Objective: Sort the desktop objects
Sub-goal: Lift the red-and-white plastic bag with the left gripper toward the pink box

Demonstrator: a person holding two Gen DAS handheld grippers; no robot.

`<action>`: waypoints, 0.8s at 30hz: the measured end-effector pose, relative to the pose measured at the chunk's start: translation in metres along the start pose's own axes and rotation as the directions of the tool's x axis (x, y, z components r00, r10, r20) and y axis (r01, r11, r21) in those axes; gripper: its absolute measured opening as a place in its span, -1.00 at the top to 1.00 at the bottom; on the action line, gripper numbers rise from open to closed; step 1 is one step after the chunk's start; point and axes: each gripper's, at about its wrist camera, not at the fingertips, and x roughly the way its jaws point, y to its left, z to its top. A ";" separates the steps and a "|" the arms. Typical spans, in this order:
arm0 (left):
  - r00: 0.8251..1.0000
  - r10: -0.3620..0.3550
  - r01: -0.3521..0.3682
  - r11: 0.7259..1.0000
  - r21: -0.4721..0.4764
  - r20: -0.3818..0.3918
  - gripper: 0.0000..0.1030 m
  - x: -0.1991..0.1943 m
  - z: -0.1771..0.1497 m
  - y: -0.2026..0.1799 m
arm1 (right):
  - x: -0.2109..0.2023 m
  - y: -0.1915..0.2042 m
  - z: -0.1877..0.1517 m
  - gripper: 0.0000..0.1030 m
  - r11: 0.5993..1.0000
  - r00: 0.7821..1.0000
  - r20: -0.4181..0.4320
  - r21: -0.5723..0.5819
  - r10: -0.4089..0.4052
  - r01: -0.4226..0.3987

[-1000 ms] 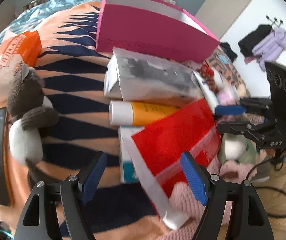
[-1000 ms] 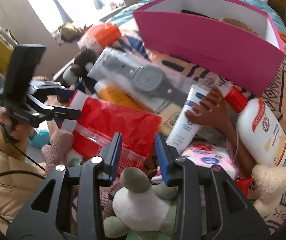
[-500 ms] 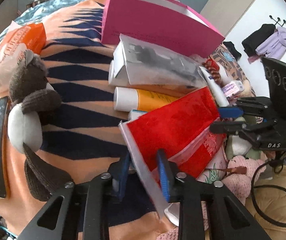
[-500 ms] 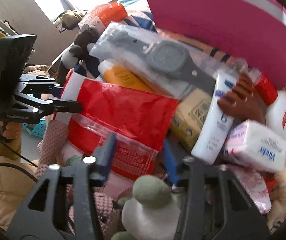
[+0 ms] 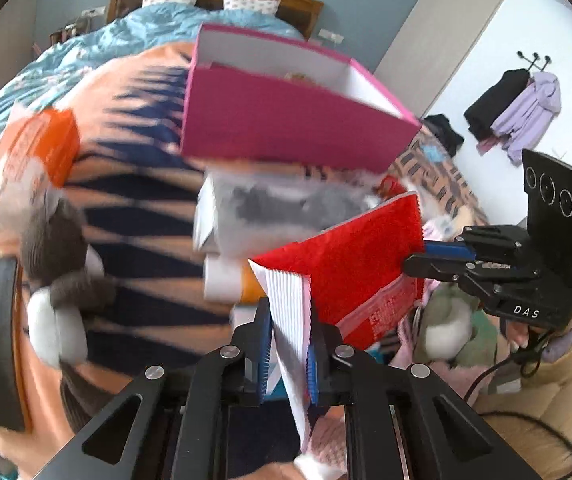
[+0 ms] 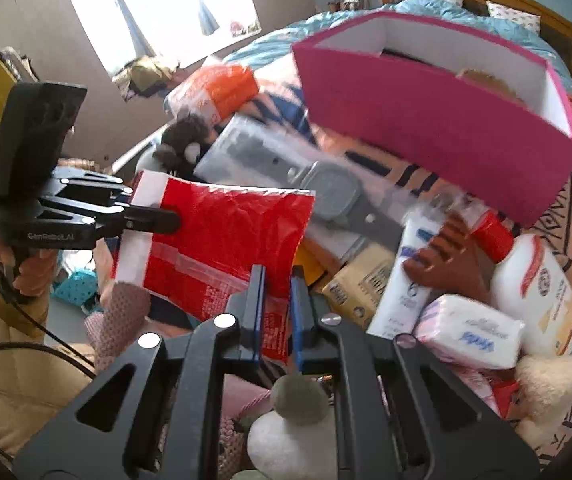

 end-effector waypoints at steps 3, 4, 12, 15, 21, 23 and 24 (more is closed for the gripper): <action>0.998 -0.005 0.003 0.999 0.038 0.056 0.74 -0.005 0.020 -0.010 | -0.014 -0.008 0.007 0.75 1.000 0.998 0.060 0.015 -0.018 0.017; 0.997 -0.007 0.004 0.999 0.046 0.072 0.74 -0.005 0.027 -0.013 | -0.018 -0.012 0.009 0.75 0.999 0.997 0.072 0.020 -0.027 0.025; 0.998 -0.031 0.025 0.996 0.089 0.062 0.74 0.025 0.063 -0.020 | -0.023 -0.045 0.018 0.75 0.992 0.988 0.125 0.104 -0.090 0.078; 1.000 -0.022 0.021 0.998 0.067 0.011 0.66 0.041 0.063 -0.016 | -0.017 -0.060 0.015 0.75 0.985 0.988 0.105 0.139 -0.115 0.100; 0.998 -0.062 0.063 0.996 0.057 -0.022 0.07 0.034 0.047 -0.012 | -0.007 -0.073 0.005 0.75 0.977 0.989 0.083 0.182 -0.125 0.108; 0.999 -0.045 0.046 0.995 0.085 -0.022 -0.06 0.028 0.039 -0.017 | -0.008 -0.074 0.005 0.75 0.976 0.988 0.084 0.187 -0.129 0.111; 0.999 -0.041 0.043 0.995 0.092 -0.030 -0.06 0.029 0.037 -0.018 | -0.007 -0.075 0.005 0.75 0.976 0.988 0.084 0.191 -0.128 0.110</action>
